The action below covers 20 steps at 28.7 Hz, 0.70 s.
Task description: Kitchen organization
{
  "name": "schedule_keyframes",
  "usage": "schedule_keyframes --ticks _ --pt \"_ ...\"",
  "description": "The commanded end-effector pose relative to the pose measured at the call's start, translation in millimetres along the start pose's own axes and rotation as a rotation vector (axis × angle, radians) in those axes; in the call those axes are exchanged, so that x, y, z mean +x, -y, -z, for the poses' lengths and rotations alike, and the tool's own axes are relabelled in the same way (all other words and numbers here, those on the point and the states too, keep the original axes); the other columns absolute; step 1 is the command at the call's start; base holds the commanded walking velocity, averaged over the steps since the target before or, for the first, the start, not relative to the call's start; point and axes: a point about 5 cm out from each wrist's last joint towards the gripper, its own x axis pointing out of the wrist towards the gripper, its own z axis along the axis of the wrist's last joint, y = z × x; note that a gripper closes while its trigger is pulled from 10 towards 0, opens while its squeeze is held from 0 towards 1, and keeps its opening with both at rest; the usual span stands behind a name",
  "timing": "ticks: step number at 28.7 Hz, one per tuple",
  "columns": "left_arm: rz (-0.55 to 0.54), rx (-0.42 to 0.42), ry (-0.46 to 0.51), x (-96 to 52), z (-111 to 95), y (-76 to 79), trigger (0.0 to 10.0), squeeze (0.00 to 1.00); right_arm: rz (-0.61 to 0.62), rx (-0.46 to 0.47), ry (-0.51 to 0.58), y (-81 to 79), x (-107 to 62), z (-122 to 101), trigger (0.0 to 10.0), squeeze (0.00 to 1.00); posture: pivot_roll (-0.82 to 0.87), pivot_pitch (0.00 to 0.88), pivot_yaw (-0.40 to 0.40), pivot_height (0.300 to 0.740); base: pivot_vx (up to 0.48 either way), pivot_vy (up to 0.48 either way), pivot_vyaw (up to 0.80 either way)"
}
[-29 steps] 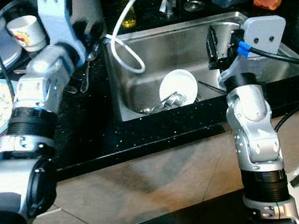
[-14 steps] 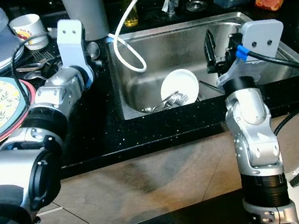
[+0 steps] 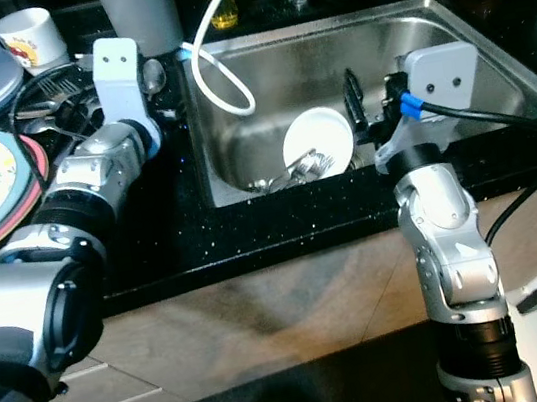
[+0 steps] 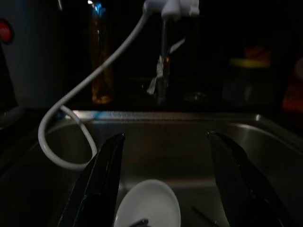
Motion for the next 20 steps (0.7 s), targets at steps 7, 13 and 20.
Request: schedule_keyframes --ticks 7,13,20 --pt "-0.011 -0.004 0.015 -2.6 1 -17.3 10.0 0.00 -0.009 0.044 0.042 -5.3 2.8 -11 10.0 0.00 0.09 0.323 0.025 0.740 0.000 0.000 0.00" --pt "0.127 -0.164 -0.101 -3.5 8 -8.0 0.0 0.00 -0.016 0.029 0.054 -3.9 4.8 -14 10.0 0.00 0.09 0.316 0.035 0.740 0.000 0.000 0.00" --pt "0.232 -0.146 -0.165 -8.7 10 -11.2 0.0 0.00 0.004 0.019 0.054 1.6 1.9 -16 10.0 0.00 0.08 0.294 0.040 0.740 0.000 0.000 0.00"
